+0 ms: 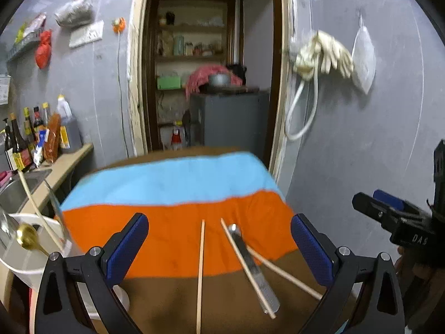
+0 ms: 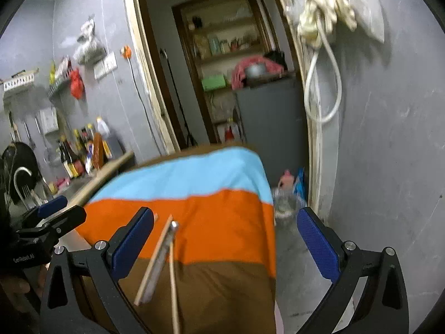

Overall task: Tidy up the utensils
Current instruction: 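Move the right tool back down toward the remaining chopsticks and knife, then close the right tool on a second wooden chopstick, then lift the second chopstick with the right tool and carry it over the caddy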

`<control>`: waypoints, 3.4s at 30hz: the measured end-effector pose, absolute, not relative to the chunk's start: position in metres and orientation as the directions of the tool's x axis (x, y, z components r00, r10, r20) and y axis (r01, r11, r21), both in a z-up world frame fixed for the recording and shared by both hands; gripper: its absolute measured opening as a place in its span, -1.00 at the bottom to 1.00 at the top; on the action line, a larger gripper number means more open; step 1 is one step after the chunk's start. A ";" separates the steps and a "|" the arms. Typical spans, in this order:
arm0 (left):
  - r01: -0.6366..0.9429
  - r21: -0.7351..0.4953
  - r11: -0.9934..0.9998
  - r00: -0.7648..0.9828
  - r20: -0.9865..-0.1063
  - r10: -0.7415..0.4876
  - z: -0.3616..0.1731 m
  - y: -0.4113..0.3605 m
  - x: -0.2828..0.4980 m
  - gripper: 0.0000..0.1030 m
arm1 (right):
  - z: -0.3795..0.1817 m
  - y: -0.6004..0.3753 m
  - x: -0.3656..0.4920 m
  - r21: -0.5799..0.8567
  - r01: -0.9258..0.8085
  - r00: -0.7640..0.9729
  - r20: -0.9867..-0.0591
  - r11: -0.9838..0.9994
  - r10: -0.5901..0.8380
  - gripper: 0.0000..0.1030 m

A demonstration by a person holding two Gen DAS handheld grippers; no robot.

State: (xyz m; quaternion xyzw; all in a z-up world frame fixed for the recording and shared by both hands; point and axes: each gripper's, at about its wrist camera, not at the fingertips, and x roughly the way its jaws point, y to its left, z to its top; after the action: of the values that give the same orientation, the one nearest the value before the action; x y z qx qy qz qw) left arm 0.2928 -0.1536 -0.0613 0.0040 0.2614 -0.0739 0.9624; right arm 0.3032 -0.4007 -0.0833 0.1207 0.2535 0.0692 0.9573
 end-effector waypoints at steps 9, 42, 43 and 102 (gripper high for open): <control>0.083 -0.035 0.996 0.761 -0.643 -0.086 -0.099 -0.145 0.321 0.89 | -0.133 -0.389 0.328 0.302 -0.140 0.760 -0.578 0.943 0.298 0.96; 0.063 -0.162 0.985 0.498 -0.850 -0.171 -0.153 -0.135 0.389 -0.67 | -0.166 -0.270 0.373 -0.092 -0.339 0.592 -0.794 0.936 0.137 -0.47; 0.062 -0.165 0.984 0.498 -0.850 -0.174 -0.153 -0.134 0.389 -0.68 | -0.166 -0.269 0.374 -0.095 -0.332 0.596 -0.792 0.939 0.130 -0.48; 0.249 -0.350 0.903 0.840 -0.387 -0.382 0.011 -0.049 0.287 -0.90 | -0.006 -0.283 0.302 0.444 -0.297 0.893 -0.184 0.846 0.410 -0.91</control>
State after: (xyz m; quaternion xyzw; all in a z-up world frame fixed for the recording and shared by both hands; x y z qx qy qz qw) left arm 0.2868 -0.0495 0.0109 -0.1441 0.2292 -0.1663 0.9482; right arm 0.3020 -0.2825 -0.0056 0.2065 0.1370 0.1859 0.9508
